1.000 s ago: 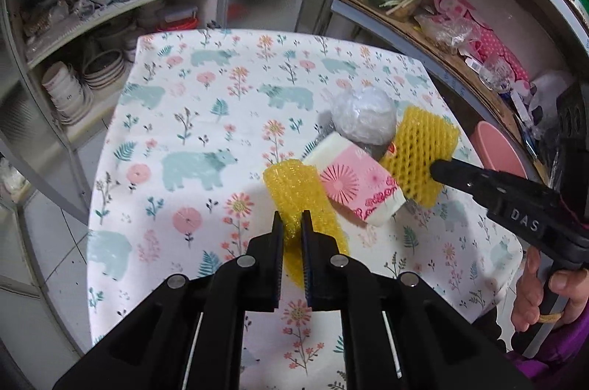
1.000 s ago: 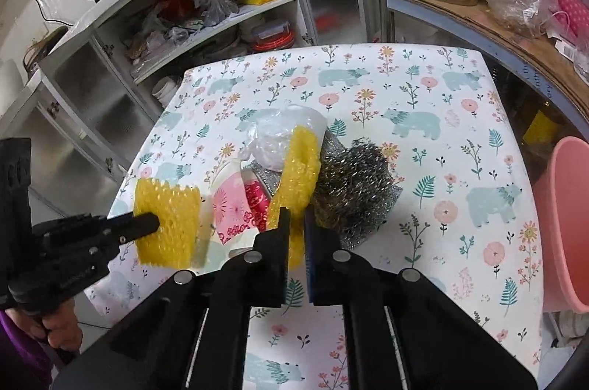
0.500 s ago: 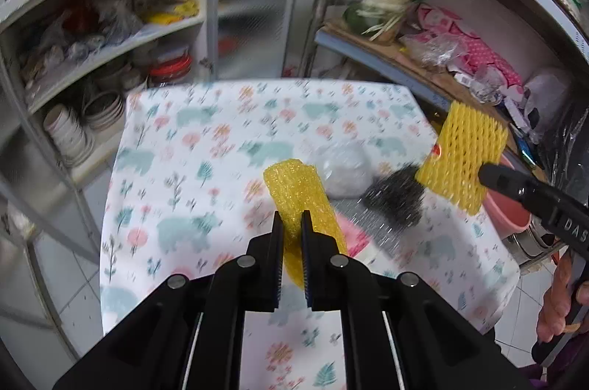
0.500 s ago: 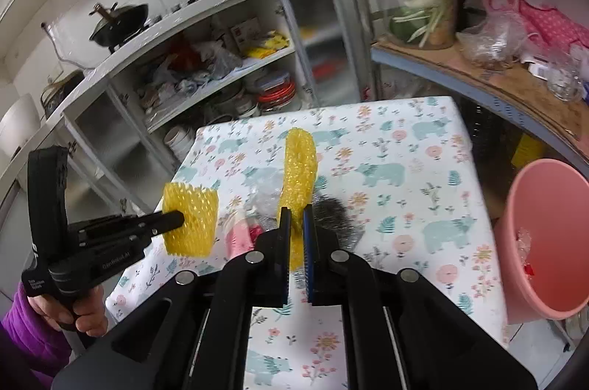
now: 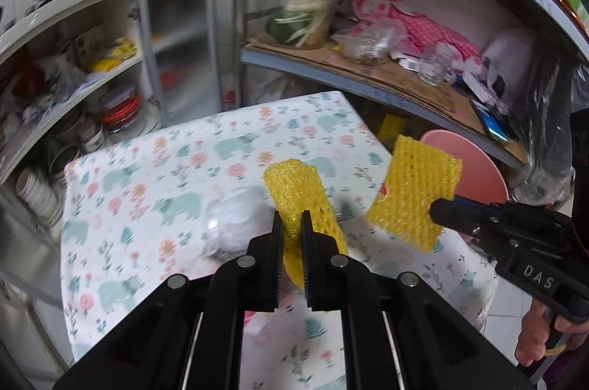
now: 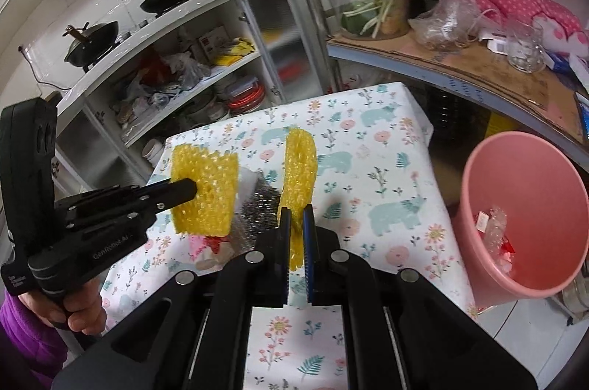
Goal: Collect trash
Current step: 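Carry both yellow foam nets over the pink bucket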
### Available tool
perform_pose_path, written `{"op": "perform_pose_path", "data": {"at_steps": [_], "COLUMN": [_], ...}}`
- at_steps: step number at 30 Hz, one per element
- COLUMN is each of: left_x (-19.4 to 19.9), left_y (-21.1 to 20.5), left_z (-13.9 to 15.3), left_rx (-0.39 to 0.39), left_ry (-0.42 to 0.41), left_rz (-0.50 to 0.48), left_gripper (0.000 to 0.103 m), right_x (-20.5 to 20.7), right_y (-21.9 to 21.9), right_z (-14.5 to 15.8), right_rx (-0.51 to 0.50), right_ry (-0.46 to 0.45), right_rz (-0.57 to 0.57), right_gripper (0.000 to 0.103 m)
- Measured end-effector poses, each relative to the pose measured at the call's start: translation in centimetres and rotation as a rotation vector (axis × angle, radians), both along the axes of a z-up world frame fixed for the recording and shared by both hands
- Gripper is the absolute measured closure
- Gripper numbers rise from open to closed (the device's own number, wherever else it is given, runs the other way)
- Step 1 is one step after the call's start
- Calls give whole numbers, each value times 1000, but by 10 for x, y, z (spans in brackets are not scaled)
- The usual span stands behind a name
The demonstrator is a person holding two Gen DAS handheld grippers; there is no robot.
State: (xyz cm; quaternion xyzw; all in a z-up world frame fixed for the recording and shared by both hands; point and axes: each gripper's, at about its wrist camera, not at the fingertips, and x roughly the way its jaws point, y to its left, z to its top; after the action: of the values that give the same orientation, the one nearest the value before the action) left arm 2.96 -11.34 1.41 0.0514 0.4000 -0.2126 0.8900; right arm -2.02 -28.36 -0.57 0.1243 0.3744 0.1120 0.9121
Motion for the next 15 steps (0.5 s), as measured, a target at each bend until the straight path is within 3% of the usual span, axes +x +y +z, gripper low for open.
{"op": "perform_pose_path", "data": {"at_steps": [15], "left_x": [14], "left_y": [-86], "left_z": [-7], "left_rx": [-5], "left_ry": [-4], "left_rz": [-142], "left_gripper": [95], "right_x": [-2], "right_y": [-57], "right_z": [-5], "right_rx": [14], "right_ry": [1], "right_rz": [-141], "right_gripper": [96]}}
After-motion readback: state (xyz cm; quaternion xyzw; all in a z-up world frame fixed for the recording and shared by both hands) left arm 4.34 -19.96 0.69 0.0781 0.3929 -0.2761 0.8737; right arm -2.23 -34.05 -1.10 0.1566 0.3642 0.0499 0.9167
